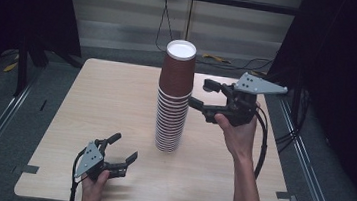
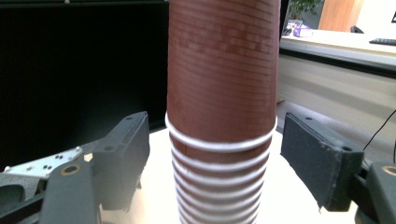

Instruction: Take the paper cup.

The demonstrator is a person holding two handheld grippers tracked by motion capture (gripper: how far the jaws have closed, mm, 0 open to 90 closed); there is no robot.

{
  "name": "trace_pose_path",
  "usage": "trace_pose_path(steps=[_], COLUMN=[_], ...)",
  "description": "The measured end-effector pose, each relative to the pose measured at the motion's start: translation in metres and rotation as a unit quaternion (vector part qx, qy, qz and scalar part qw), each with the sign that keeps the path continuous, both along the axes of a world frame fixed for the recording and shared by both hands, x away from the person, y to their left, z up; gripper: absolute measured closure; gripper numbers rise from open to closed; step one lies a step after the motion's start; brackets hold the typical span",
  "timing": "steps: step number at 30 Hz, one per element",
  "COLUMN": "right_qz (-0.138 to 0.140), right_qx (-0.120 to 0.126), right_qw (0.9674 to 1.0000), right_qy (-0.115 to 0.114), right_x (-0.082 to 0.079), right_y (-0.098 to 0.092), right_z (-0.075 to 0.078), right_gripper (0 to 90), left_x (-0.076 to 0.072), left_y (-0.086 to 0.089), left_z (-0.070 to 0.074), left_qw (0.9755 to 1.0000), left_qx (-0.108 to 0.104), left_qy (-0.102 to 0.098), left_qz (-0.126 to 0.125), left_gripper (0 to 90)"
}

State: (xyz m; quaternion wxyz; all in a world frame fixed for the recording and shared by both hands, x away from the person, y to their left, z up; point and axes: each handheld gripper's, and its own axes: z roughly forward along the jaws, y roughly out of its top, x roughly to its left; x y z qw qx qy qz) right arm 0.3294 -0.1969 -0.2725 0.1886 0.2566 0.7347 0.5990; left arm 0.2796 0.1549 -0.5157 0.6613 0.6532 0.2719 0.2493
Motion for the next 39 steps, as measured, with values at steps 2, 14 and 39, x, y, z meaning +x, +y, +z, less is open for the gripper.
trace_pose_path(steps=[2,14,39], right_qz=[0.001,0.013,0.036], right_qx=[0.0,-0.03,-0.096], right_qw=[1.0,0.9995,0.994], right_qy=[-0.002,0.0,0.037], right_x=[0.001,0.019,0.051], right_y=[0.001,0.017,0.048], right_z=[0.002,0.034,0.052], right_gripper=[22.6,17.8,13.7], left_x=[0.0,0.0,0.0], left_y=[0.0,0.0,0.0], left_z=[0.0,0.0,0.0], left_qw=[1.0,1.0,1.0], left_qx=[0.0,0.0,-0.001], left_qy=[0.0,0.0,0.0], left_qz=[0.0,-0.001,-0.003], left_gripper=[15.5,15.5,15.5])
